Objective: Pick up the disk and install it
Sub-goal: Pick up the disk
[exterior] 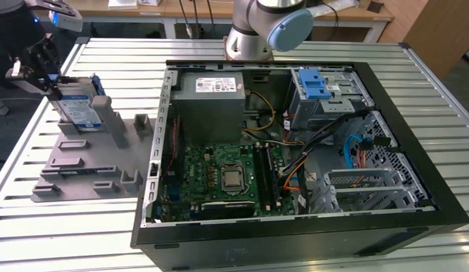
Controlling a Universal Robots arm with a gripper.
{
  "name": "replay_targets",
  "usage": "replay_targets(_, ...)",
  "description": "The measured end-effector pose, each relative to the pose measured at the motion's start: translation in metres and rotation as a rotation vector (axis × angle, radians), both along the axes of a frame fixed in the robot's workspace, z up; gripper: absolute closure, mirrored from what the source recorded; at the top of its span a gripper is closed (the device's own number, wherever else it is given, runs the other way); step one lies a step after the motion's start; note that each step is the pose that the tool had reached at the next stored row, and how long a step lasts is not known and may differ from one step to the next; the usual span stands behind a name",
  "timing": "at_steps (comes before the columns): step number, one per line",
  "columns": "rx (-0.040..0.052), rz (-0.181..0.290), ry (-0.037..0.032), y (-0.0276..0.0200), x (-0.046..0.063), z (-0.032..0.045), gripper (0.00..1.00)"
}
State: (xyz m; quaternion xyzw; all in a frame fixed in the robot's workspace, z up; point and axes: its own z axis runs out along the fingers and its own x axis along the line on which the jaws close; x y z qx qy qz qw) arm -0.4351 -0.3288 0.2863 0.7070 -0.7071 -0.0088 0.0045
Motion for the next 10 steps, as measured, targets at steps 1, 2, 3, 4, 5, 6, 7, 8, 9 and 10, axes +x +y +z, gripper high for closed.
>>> replay_targets(1, -0.0002, 0.000, -0.0002, -0.0002, -0.0004, 0.0001, 0.55)
replay_targets(2, -0.0001, 0.001, -0.0015, -0.0002, -0.0005, 0.0003, 0.61)
replay_targets(3, 0.0000, 0.001, -0.0024, -0.0003, -0.0005, 0.0005, 0.64)
replay_targets(4, 0.0001, 0.001, -0.0029, -0.0003, -0.0005, 0.0006, 0.64)
replay_targets(5, 0.0001, 0.001, -0.0030, -0.0003, -0.0004, 0.0005, 0.64)
replay_targets(6, 0.0001, 0.001, -0.0030, -0.0003, -0.0005, 0.0006, 0.64)
replay_targets(7, 0.0001, 0.001, -0.0029, -0.0003, -0.0005, 0.0007, 0.64)
replay_targets(8, 0.0000, 0.001, -0.0027, -0.0003, -0.0005, 0.0011, 0.64)
replay_targets(9, -0.0001, 0.001, -0.0025, -0.0003, -0.0005, 0.0018, 0.64)
replay_targets(10, 0.0000, 0.001, -0.0027, -0.0003, -0.0005, 0.0024, 0.64)
